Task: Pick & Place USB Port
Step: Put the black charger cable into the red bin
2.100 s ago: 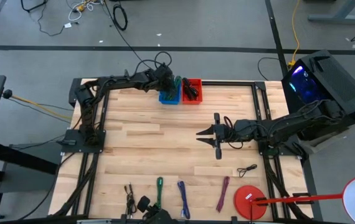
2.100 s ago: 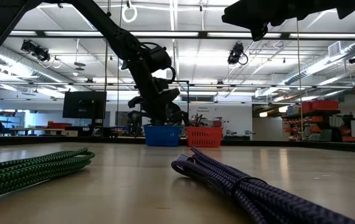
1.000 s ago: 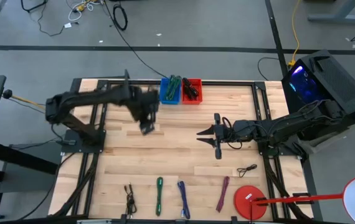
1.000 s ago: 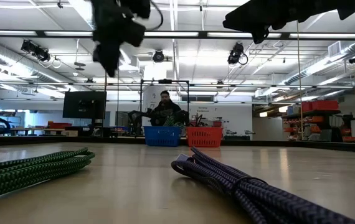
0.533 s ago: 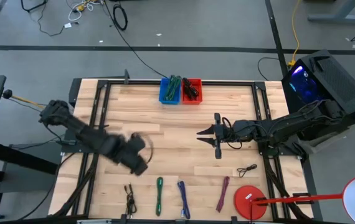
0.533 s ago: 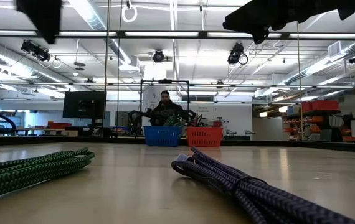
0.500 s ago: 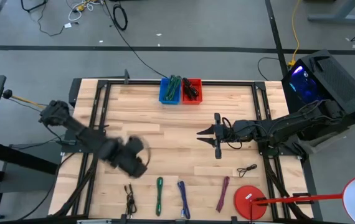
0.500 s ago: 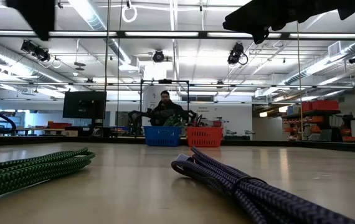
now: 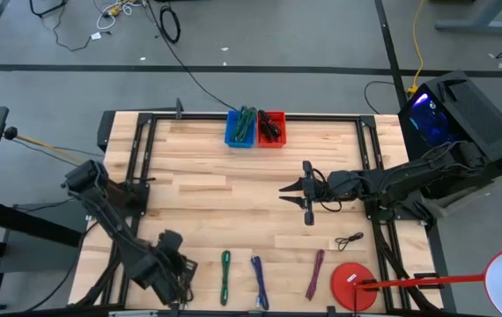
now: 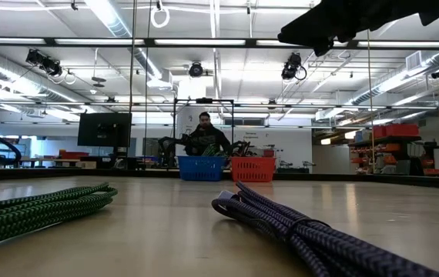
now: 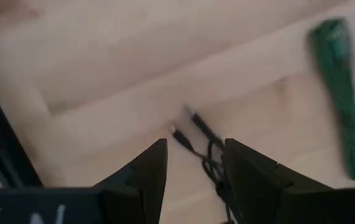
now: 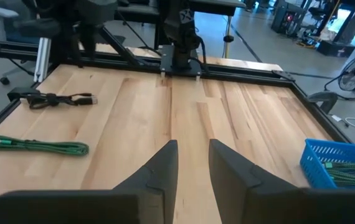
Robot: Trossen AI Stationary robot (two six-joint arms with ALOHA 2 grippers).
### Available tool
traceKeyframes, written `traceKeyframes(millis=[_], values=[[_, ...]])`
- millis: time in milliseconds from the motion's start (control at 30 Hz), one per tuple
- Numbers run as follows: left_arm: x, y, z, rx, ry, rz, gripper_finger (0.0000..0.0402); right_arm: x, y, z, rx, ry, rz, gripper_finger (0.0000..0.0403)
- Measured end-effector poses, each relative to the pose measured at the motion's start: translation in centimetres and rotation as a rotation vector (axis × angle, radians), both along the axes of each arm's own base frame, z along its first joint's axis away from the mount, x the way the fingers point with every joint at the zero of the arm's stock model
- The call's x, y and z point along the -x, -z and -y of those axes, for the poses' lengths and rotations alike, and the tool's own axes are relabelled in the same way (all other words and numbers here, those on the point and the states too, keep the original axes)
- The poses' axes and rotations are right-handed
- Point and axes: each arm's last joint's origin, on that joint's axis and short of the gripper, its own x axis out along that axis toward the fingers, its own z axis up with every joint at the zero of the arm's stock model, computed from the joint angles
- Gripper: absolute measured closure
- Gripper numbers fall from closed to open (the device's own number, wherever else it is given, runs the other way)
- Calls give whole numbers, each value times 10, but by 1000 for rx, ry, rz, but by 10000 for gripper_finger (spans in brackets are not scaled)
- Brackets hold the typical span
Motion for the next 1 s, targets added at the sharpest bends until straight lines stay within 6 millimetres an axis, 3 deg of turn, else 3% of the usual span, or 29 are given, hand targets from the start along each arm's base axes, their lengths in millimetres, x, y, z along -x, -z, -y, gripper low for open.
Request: traceKeyframes(millis=[567, 1000], values=[[-18, 39, 42, 222, -122, 14, 237, 0, 0, 1, 19, 33, -1, 311], [-26, 65, 55, 272, -136, -33, 237, 0, 0, 2, 36, 29, 1, 311]])
